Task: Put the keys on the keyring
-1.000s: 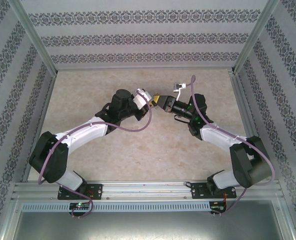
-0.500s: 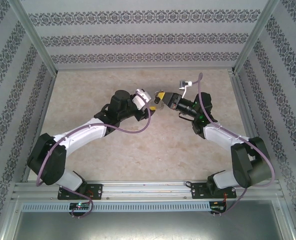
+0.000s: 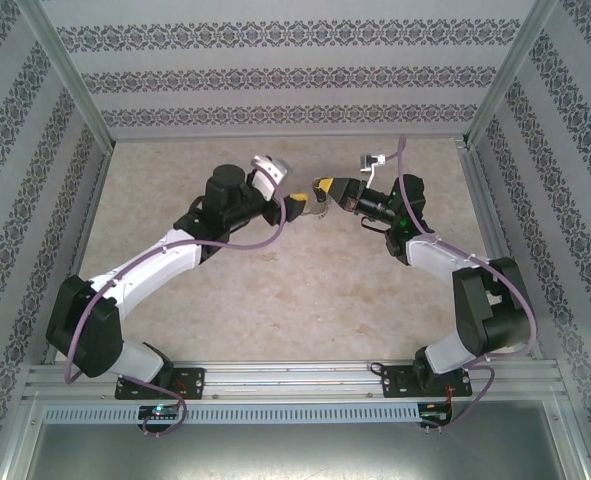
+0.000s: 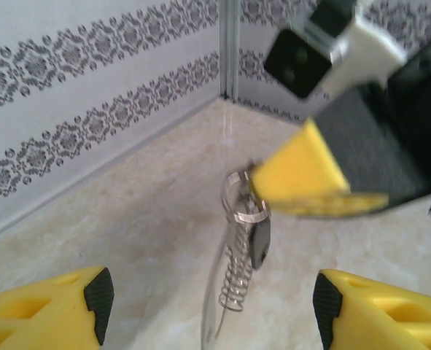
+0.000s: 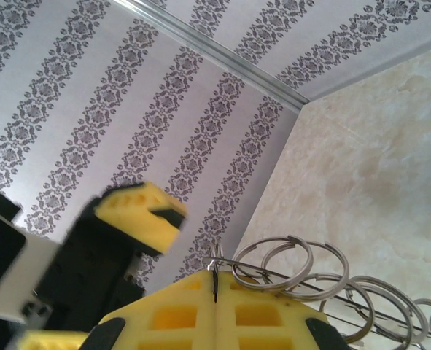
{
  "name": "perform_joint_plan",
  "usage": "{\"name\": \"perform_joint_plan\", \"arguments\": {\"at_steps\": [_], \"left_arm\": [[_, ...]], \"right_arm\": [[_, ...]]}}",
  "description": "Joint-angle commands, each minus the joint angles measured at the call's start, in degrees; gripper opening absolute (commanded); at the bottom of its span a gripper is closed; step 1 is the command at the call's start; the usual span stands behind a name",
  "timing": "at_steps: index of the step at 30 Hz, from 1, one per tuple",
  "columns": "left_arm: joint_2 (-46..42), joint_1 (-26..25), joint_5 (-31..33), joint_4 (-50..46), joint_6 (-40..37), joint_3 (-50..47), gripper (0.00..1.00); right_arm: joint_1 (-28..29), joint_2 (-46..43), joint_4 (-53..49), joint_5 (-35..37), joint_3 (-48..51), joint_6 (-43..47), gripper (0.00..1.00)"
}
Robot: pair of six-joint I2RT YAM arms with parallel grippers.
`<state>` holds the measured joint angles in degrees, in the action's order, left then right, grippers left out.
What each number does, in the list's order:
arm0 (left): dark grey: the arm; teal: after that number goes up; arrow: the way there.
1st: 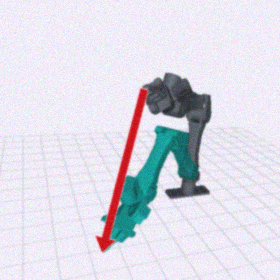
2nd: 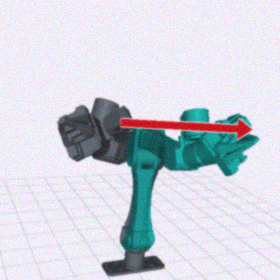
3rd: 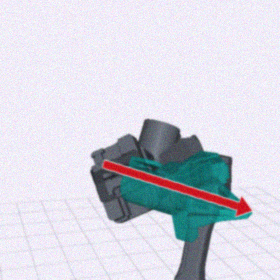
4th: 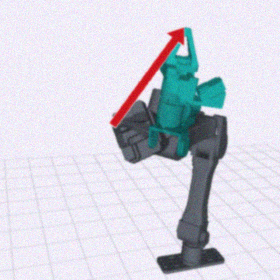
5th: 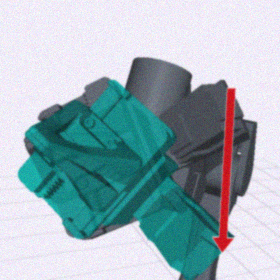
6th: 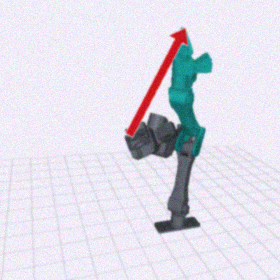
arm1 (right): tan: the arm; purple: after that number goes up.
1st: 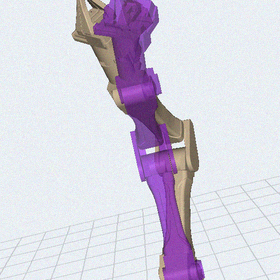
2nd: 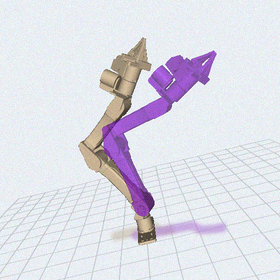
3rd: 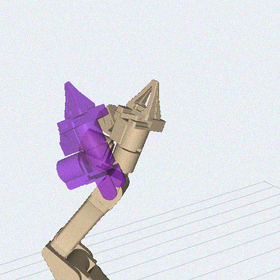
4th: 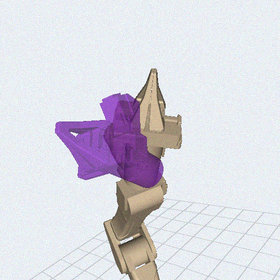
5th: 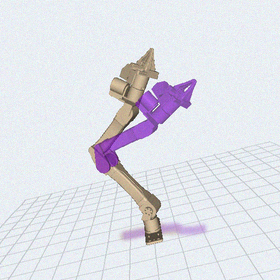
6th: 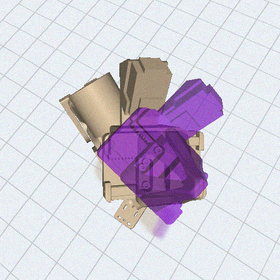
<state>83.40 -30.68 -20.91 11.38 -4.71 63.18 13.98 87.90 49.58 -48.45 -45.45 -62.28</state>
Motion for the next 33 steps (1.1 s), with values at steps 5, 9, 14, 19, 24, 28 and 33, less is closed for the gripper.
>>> {"name": "perform_joint_plan", "arguments": {"at_steps": [5,9,14,19,24,28,33], "left_arm": [[3.52,3.56,-12.26,-5.81,12.05,9.3,0.67],[5.86,4.84,-17.5,-4.7,16.31,10.47,0.61],[7.93,6.07,-19.7,-3.14,20.86,10.67,0.59],[10.06,7.96,-25.05,1.99,28.29,10.24,0.57],[11.48,8.39,-27.68,4.86,31.7,10.26,0.51],[12.05,8.43,-29.07,4.8,32.35,10.35,0.46],[12.23,8.44,-29.39,5.57,32.9,9.1,0.46]], "right_arm": [[-0.47,2.32,3.49,-4.18,-3.27,-0.87,0.0],[-0.49,3.14,4.06,-5.15,-4.07,-1.47,0.0],[-0.44,3.77,4.47,-5.61,-4.81,-1.94,0.0],[-0.36,4.29,5.16,-5.8,-5.19,-2.45,0.0],[0.16,5.16,5.77,-6.25,-5.92,-3.09,0.0],[0.49,5.52,5.94,-6.22,-6.31,-3.11,0.0],[0.83,5.66,6.05,-6.13,-6.58,-3.22,0.0]]}}
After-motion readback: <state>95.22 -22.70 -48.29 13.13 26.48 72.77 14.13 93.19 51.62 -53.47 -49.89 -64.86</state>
